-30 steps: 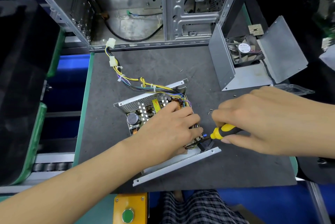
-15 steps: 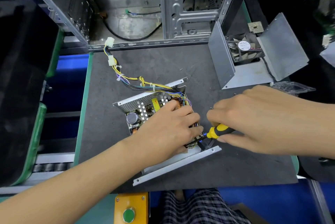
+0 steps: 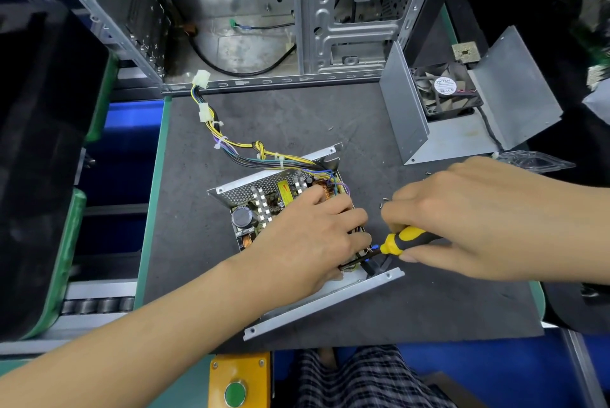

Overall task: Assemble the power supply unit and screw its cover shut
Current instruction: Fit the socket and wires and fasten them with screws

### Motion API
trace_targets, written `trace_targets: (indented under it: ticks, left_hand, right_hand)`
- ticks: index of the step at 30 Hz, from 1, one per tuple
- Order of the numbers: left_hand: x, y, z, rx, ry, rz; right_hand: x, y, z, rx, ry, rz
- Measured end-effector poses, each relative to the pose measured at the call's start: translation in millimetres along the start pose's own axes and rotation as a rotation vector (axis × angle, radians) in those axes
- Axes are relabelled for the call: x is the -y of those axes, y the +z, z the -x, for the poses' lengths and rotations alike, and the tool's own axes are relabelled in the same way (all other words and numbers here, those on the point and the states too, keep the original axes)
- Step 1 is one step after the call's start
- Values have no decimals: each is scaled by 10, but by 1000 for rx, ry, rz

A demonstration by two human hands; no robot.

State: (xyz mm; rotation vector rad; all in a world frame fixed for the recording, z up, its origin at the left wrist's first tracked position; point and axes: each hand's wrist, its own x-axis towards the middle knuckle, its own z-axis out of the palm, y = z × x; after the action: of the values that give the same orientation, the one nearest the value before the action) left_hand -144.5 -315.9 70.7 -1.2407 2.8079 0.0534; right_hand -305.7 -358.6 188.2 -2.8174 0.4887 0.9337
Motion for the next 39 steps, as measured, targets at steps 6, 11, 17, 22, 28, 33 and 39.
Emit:
trace_targets:
  ticks: [6,11,17,22,28,33,39]
  left_hand:
    - [1,24,-5,0,0,9]
    - [5,24,-1,14,3,6]
    - [7,18,1,23,-1,10]
    - [7,22,13,5,-6,12]
    - [10,10,12,21,11,-9]
    - [22,-20,-3,40,25,-8]
    - [16,-37,-3,83,11,18]
  right_hand:
    - [-353,203,121,-139,52,-114]
    - [-531,216,185,-236,110,-196]
    - [-686,292,258,-327,72,-325]
    - [-1021,498,467,-290,117,-480]
    - [-1037,1053,387,-199,228,-720]
    - [-814,1147,167,-243,412,-321]
    - [-831,1133,93,-298,384,-238]
